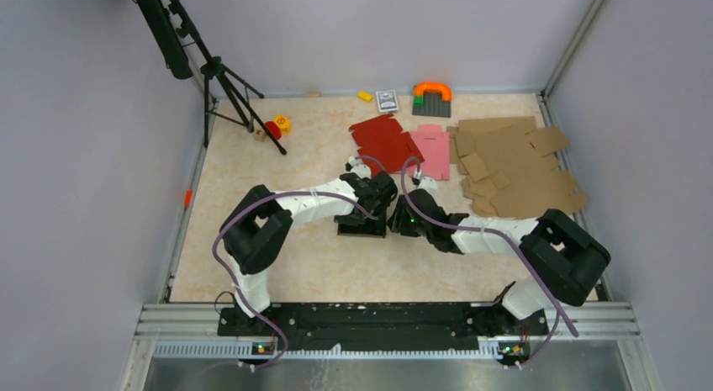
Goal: Fold the paper box
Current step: Fold the paper box at the center of the board.
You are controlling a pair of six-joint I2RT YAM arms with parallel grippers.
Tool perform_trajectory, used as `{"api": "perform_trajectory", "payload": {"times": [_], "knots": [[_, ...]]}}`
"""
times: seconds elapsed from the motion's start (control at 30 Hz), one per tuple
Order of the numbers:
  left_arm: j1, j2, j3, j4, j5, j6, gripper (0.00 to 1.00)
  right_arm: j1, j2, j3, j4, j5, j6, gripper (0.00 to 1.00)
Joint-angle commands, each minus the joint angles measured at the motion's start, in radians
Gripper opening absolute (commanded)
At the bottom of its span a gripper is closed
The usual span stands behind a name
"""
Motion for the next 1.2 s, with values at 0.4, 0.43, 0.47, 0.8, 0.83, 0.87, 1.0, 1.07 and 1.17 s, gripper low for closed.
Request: {"api": "perform_trajectory", "payload": {"times": [0.4,0.43,0.47,0.8,0.83,0.87,1.0,1.07,1.17], "knots": [[-0.029,-0.013,0.022,0.017,0.054,-0.015,0.00,-0.007,0.030,0.016,0.100,-0.104,0.043,0.37],[-0.029,-0.018,0.020,0.017,0.055,-0.017,0.00,-0.007,0.034,0.019,0.085,-0.098,0.042,0.35],[-0.029,-0.020,0.019,0.016,0.057,-0.019,0.00,-0.007,0.036,0.021,0.072,-0.090,0.040,0.33],[-0.055,-0.019,0.036,0.030,0.094,-0.059,0.00,0.078,0.112,0.179,-0.250,0.098,-0.008,0.27],[-0.056,-0.020,0.037,0.030,0.093,-0.061,0.00,0.091,0.134,0.214,-0.310,0.137,-0.015,0.26],[-0.058,-0.021,0.040,0.029,0.091,-0.066,0.00,0.104,0.160,0.251,-0.369,0.162,-0.024,0.26],[-0.077,-0.007,0.064,-0.001,0.051,-0.087,0.00,0.158,0.271,0.384,-0.614,0.315,-0.011,0.20],[-0.081,0.004,0.076,-0.021,0.035,-0.098,0.00,0.171,0.292,0.401,-0.647,0.361,0.001,0.12],[-0.080,0.006,0.070,-0.024,0.030,-0.104,0.00,0.173,0.292,0.388,-0.642,0.370,0.016,0.06]]}}
